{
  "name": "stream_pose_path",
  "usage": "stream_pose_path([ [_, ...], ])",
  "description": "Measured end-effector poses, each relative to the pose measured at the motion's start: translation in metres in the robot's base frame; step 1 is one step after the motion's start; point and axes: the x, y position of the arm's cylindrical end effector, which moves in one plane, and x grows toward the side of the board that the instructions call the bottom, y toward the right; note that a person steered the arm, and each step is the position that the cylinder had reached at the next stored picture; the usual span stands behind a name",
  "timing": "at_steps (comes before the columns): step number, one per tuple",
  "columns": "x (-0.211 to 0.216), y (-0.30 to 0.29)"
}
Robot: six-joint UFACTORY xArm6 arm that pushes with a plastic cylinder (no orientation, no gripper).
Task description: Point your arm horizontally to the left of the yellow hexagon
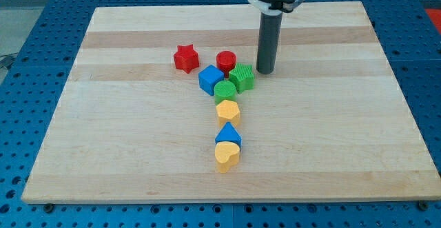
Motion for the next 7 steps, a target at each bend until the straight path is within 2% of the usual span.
stream_pose_path([
  [3,0.013,0.005],
  [7,0.013,-0.071],
])
